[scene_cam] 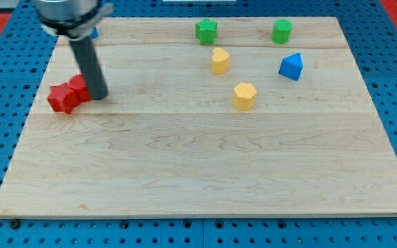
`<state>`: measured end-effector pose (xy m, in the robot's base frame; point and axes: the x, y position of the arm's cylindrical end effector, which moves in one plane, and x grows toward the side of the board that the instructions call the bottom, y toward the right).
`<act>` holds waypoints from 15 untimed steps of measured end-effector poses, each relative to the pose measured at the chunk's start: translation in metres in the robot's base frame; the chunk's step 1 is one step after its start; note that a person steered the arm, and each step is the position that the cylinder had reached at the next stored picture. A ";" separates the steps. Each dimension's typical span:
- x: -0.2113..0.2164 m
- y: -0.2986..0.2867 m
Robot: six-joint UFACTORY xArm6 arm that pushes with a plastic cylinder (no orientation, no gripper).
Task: Slide the yellow heart closer to the yellow hexagon
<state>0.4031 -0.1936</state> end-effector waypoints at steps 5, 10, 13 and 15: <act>-0.050 0.017; -0.112 0.102; -0.062 0.242; -0.038 0.269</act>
<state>0.3656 0.0752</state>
